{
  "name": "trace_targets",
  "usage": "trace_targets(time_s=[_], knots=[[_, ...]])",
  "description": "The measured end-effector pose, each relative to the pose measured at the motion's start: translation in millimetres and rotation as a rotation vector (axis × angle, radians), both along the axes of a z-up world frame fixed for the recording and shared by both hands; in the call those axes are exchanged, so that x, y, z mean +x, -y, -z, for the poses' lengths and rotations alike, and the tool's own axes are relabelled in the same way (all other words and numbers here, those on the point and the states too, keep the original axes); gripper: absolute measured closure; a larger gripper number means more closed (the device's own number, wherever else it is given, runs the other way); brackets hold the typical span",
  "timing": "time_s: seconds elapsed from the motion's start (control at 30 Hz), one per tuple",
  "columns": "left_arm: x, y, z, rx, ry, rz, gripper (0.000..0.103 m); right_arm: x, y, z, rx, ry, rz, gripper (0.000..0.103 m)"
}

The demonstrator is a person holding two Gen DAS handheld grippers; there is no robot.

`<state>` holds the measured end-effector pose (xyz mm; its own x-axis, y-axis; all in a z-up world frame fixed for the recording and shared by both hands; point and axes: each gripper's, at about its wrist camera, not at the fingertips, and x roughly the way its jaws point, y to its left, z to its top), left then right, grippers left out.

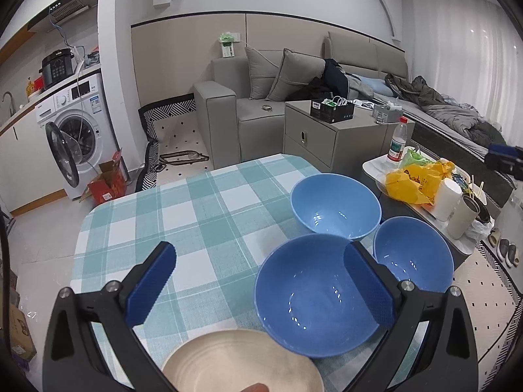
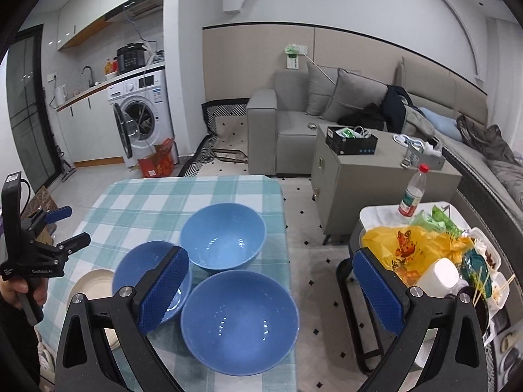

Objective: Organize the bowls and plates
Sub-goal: 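Move both tools over to the blue bowls, then lower both grippers onto the large blue bowl rim and close them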

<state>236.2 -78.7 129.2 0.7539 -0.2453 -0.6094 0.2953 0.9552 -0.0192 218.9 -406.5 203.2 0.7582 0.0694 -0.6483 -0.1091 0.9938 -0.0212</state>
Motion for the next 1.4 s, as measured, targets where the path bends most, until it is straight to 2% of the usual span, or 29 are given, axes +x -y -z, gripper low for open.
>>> trace_targets(time_s=[0.27, 0.73, 1.1, 1.23, 1.4], knots=[[38, 18, 13, -0.002, -0.050, 0.013, 0.000, 33, 7, 30, 0.037, -0.064, 0.013, 0.001], [94, 35, 38, -0.001, -0.121, 0.036, 0.000, 94, -9, 75, 0.078, -0.151, 0.026, 0.001], [122, 46, 53, 0.012, -0.164, 0.082, 0.000, 126, -10, 103, 0.113, -0.215, 0.072, 0.001], [134, 52, 60, 0.019, -0.185, 0.093, 0.000, 139, -15, 114, 0.084, -0.246, 0.067, 0.001], [147, 56, 66, 0.019, -0.210, 0.109, 0.000, 155, -13, 127, 0.098, -0.284, 0.073, 0.001]])
